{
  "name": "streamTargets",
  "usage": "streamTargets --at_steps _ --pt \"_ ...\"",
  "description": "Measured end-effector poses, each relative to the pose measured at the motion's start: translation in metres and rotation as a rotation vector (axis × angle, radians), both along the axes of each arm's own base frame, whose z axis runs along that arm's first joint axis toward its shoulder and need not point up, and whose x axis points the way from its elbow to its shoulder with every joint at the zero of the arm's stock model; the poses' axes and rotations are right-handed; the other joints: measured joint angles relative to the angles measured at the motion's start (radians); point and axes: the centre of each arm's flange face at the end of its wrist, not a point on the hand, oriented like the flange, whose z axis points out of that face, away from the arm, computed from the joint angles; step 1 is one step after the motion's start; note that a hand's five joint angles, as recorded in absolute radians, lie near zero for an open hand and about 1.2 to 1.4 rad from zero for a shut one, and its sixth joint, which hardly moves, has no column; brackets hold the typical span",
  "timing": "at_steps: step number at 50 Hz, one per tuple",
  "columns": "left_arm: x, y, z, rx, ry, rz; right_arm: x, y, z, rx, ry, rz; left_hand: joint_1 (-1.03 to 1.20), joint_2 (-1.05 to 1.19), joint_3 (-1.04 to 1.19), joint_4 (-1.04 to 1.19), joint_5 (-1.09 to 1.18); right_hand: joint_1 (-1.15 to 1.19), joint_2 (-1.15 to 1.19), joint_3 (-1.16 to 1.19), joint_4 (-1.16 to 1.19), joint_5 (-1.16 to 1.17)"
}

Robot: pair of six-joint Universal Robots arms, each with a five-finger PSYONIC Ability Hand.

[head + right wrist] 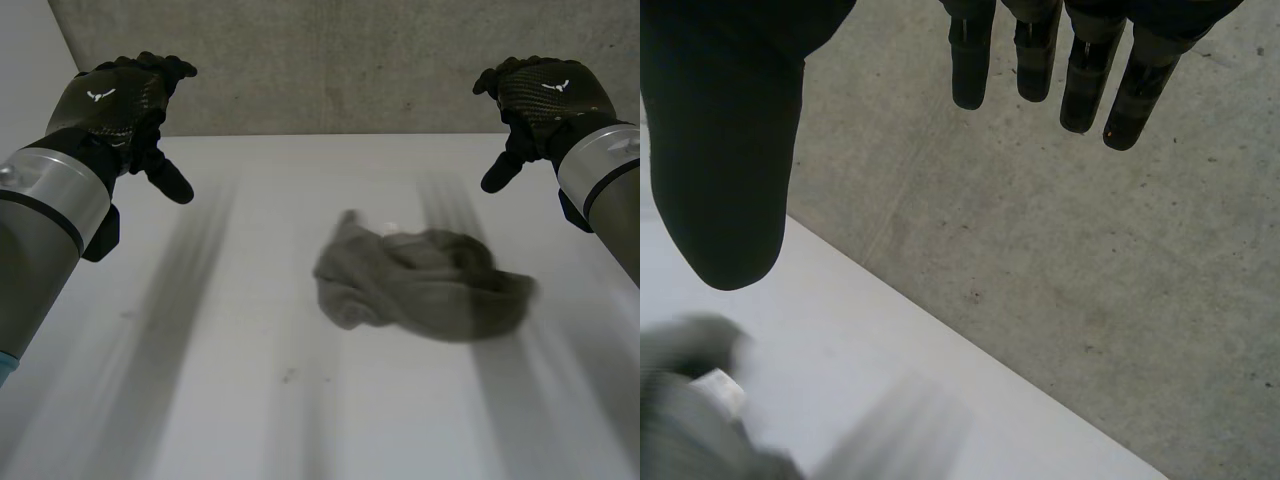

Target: Fold the towel.

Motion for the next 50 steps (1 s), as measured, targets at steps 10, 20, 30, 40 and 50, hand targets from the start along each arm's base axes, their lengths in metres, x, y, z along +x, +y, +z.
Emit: streamTargets --at_steps 10,20,30,40,50 --pt "-0.001 0.000 -0.002 0.005 0.001 -0.003 0.002 0.002 -0.001 0.003 0.002 0.014 0.000 0.000 0.000 0.000 0.000 0.000 0.000 0.000 0.000 0.000" --pt "-0.017 -0.002 -0.031 0.083 -0.039 -0.044 0.008 0.005 -0.009 0.030 0.072 0.103 0.042 0.048 0.044 0.045 0.000 0.000 0.000 0.000 0.000 0.000" --pt "-0.065 -0.016 -0.108 0.157 -0.110 -0.177 0.011 0.014 -0.059 0.242 0.252 0.182 0.112 0.123 0.118 0.121 0.083 0.000 0.000 0.000 0.000 0.000" --pt "-0.108 -0.038 -0.167 0.060 -0.150 -0.428 0.025 -0.005 -0.113 0.280 0.287 0.281 0.078 0.082 0.079 0.081 0.041 0.000 0.000 0.000 0.000 0.000" --pt "-0.127 -0.045 -0.204 0.016 -0.145 -0.570 0.031 -0.020 -0.150 0.188 0.430 0.319 0.241 0.251 0.246 0.243 0.206 0.035 0.039 0.052 0.040 0.041"
